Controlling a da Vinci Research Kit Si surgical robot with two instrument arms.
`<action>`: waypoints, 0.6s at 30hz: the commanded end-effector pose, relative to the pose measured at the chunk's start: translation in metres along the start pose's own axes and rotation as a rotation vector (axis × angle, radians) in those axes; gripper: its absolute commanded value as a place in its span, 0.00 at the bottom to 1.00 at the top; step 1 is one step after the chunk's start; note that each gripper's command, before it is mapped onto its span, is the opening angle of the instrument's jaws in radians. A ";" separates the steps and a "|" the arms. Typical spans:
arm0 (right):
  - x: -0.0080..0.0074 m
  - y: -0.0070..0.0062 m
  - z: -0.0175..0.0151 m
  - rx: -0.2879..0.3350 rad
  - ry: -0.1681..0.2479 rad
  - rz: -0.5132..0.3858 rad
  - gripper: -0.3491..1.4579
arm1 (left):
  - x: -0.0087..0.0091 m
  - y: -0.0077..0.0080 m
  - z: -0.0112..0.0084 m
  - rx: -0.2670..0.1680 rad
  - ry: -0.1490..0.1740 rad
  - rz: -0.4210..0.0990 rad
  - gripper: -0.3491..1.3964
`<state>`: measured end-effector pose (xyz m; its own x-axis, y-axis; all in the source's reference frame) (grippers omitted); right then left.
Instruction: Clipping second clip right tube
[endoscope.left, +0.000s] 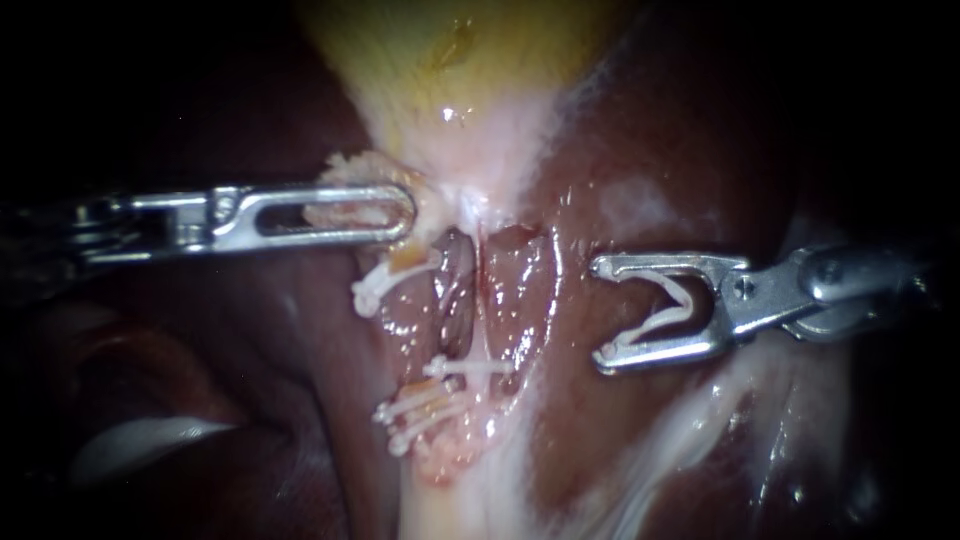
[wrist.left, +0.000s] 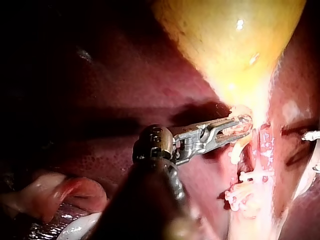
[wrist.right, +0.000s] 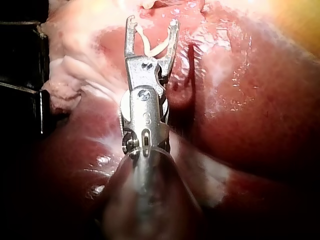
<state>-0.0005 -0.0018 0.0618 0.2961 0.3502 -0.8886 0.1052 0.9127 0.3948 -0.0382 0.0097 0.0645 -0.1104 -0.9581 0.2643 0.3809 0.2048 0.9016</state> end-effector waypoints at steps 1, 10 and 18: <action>0.0000 0.0000 0.0000 -0.001 -0.001 0.000 0.47 | -0.0003 -0.0003 -0.0005 0.003 -0.010 0.004 0.00; 0.0002 0.0000 0.0005 -0.004 -0.001 -0.005 0.47 | -0.0001 -0.0013 -0.0008 0.002 -0.021 0.007 0.00; -0.0001 0.0001 0.0030 -0.022 0.003 0.111 0.47 | 0.0000 -0.0015 -0.0009 0.001 -0.022 0.007 0.00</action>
<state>0.0026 -0.0025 0.0628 0.3017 0.4657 -0.8319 0.0432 0.8650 0.4999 -0.0380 0.0092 0.0629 -0.1276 -0.9520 0.2782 0.3809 0.2119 0.9000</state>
